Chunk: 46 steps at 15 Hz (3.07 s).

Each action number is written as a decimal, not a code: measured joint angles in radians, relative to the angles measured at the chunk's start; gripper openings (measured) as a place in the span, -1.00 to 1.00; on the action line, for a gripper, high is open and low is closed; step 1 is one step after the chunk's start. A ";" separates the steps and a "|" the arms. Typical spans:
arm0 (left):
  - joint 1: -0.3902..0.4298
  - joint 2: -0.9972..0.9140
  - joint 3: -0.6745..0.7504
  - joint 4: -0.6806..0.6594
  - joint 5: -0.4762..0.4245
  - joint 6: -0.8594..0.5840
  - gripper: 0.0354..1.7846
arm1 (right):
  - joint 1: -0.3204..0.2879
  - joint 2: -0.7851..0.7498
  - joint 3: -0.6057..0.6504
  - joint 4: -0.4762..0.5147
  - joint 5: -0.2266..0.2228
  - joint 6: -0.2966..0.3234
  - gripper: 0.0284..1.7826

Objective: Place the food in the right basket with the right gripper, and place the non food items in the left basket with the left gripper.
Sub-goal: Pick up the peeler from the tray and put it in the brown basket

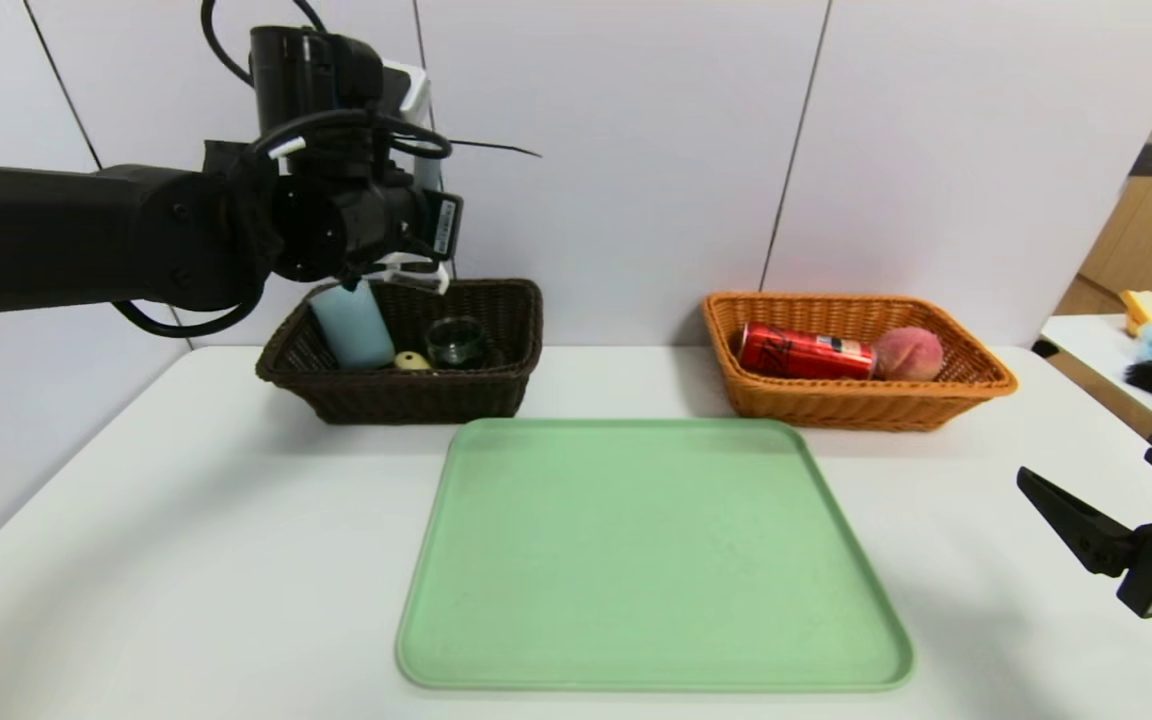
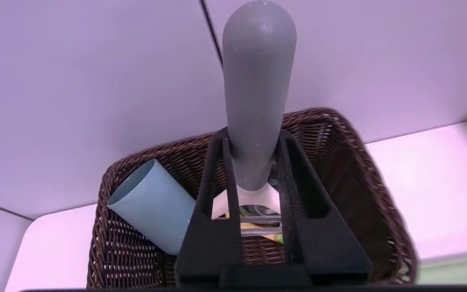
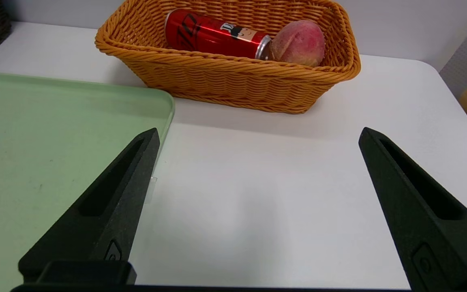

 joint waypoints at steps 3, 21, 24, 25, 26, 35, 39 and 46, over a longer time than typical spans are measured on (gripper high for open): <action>0.061 0.077 0.013 -0.087 -0.011 0.002 -0.69 | 0.000 0.005 -0.001 -0.001 0.001 -0.001 0.90; 0.147 0.234 0.017 -0.167 -0.045 -0.018 0.11 | 0.002 0.020 -0.009 -0.005 -0.001 -0.006 0.90; 0.147 0.216 0.017 -0.182 -0.048 -0.021 0.37 | 0.001 0.020 -0.021 -0.005 0.000 -0.006 0.90; 0.147 0.199 0.017 -0.179 -0.056 -0.025 0.44 | 0.002 0.021 -0.026 -0.005 0.001 -0.007 0.90; 0.147 0.172 0.017 -0.174 -0.067 -0.029 0.50 | 0.002 0.021 -0.032 -0.005 0.002 -0.007 0.90; 0.184 -0.453 0.557 -0.162 -0.078 -0.101 0.78 | 0.011 -0.093 -0.095 0.072 0.015 -0.011 0.90; 0.341 -0.763 0.856 -0.172 -0.079 -0.027 0.83 | 0.011 -0.254 -0.130 0.311 0.024 -0.003 0.90; 0.480 -1.120 1.265 -0.323 -0.173 0.004 0.87 | 0.002 -0.550 -0.137 0.605 0.043 0.018 0.90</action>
